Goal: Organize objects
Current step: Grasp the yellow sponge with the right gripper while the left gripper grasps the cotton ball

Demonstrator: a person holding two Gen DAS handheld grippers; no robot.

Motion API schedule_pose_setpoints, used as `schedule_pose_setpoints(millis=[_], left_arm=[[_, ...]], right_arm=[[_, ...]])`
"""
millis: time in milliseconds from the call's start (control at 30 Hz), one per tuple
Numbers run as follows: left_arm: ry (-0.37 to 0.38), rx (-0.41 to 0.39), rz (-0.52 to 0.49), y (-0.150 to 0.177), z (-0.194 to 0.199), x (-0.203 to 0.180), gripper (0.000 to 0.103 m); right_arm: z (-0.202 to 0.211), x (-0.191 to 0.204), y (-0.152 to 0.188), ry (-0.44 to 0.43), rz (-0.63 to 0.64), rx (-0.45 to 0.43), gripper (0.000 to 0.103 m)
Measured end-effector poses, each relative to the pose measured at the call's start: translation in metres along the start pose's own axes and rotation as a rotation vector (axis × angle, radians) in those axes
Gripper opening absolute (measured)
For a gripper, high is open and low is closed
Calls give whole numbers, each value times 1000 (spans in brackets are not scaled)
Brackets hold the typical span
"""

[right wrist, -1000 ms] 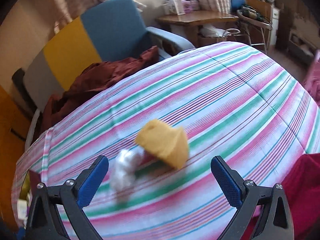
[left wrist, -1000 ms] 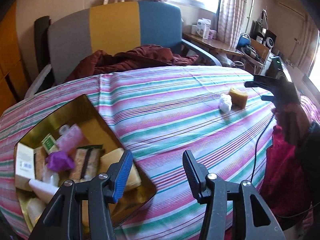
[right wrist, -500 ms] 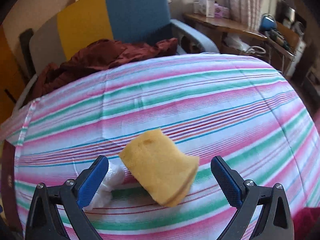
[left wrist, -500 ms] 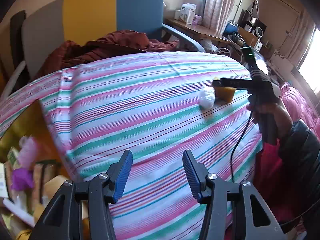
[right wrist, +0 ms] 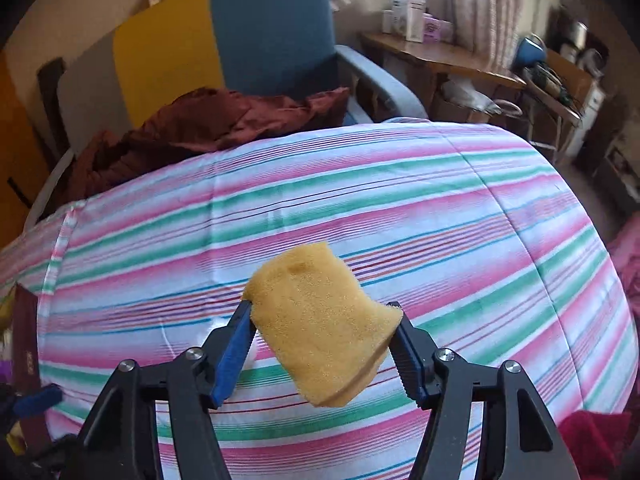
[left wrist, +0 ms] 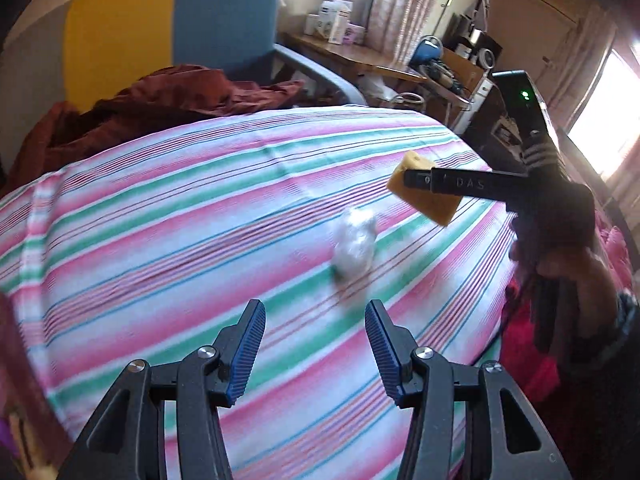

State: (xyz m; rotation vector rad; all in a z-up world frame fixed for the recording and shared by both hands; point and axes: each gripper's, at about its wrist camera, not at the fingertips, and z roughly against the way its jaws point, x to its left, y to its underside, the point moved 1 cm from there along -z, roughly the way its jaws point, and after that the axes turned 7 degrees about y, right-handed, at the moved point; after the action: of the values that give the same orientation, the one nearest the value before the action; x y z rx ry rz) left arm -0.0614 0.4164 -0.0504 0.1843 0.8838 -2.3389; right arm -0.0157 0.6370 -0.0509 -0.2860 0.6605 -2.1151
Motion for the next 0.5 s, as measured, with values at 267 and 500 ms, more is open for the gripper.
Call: schedule_pose_setpoints(millis=[267,500], left_arm=[[39,53,-49,-37,-67,-24,53],[-10,128,-35,-46,-119,-22,31]], right_arm=[[-2,-13,-4,-13,-83,19,66],[-5,-8,2,-87,-122,40,66]])
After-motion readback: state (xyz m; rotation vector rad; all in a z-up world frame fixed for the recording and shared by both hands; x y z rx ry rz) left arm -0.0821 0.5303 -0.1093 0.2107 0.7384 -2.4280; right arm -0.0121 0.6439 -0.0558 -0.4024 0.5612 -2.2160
